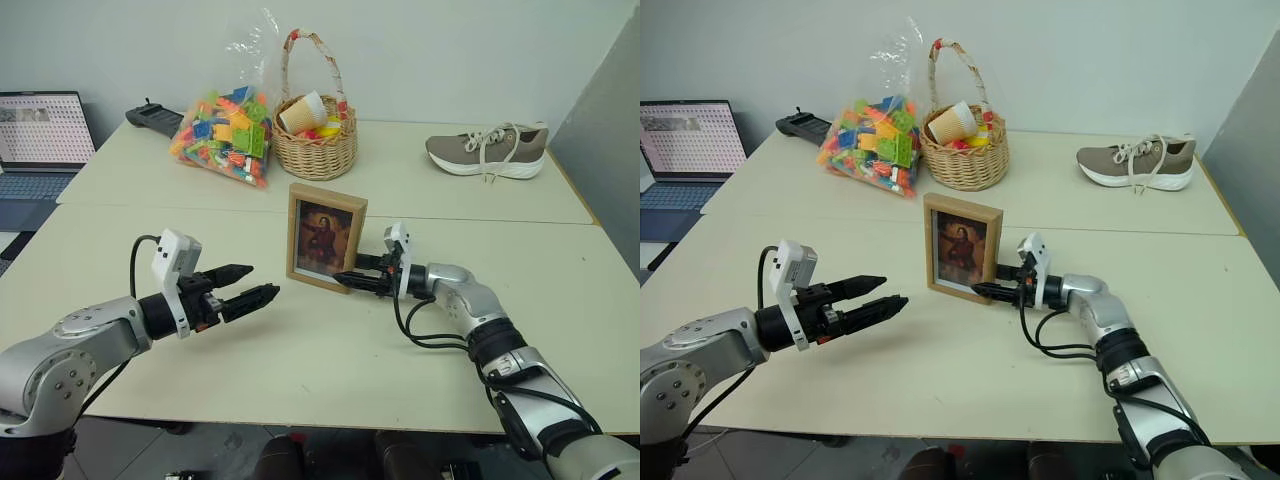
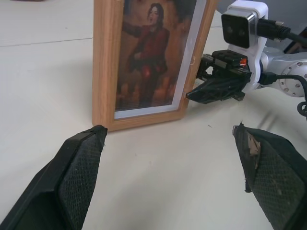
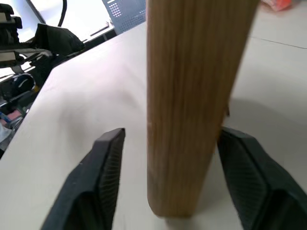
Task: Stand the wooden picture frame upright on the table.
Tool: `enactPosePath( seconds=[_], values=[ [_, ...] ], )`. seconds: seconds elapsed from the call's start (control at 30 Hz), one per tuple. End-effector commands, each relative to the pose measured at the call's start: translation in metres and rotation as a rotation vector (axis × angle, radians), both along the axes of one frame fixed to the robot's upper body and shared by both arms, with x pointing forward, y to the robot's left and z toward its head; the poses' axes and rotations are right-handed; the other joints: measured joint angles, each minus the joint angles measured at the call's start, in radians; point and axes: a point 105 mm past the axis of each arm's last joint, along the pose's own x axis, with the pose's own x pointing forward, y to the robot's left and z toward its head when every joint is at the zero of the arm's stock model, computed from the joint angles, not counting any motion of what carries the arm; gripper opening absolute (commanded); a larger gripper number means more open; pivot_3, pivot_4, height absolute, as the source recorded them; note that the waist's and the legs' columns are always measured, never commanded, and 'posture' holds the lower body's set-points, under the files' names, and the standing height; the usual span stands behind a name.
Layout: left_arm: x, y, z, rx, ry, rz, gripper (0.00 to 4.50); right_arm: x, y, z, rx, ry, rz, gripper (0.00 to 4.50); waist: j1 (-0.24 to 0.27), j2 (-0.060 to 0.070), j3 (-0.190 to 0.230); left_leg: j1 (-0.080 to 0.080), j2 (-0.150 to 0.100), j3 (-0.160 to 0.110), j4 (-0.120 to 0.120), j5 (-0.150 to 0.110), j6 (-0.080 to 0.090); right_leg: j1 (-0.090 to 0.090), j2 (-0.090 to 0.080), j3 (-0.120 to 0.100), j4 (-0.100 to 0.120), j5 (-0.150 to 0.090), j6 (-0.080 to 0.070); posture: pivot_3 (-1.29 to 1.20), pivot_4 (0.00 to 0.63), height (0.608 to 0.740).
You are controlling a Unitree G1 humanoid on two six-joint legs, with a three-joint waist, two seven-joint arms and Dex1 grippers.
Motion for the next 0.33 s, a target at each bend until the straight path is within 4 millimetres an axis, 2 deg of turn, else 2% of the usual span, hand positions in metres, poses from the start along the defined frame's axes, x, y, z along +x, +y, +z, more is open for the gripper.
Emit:
enactPosePath(
  seconds=[0.03,0.1,0.17,0.33],
  values=[
    [0.010,0.010,0.013,0.033,-0.052,0.011,4.50,-0.004,-0.032,0.017,-0.071,-0.109,-0.062,4.11,0.003,0.000,0.000,0.000,0.000,0.000,0.000,0.000,0.000,0.000,0.000,0.000,0.000,0.000,0.000,0.00,0.150,0.740],
    [0.016,0.017,0.020,0.049,-0.066,0.020,4.50,-0.013,-0.054,0.021,-0.158,-0.157,-0.080,4.47,0.006,0.001,0.001,0.000,0.000,0.000,0.000,0.000,0.000,0.000,0.000,0.000,0.000,0.000,0.000,0.00,0.150,0.740],
    [0.023,0.025,0.026,0.068,-0.081,0.030,4.50,-0.025,-0.072,0.036,-0.196,-0.180,-0.094,4.47,0.008,0.001,0.001,-0.002,0.000,-0.001,0.000,0.000,0.000,0.000,0.000,-0.002,-0.001,0.000,0.000,0.00,0.150,0.740],
    [0.038,0.039,0.039,0.130,-0.123,0.024,4.50,-0.042,-0.078,0.089,-0.128,-0.192,-0.102,4.47,-0.005,0.001,0.001,0.000,0.000,0.000,0.000,0.000,0.000,-0.001,0.002,-0.001,0.000,0.000,0.000,0.00,0.150,0.740]
  ],
)
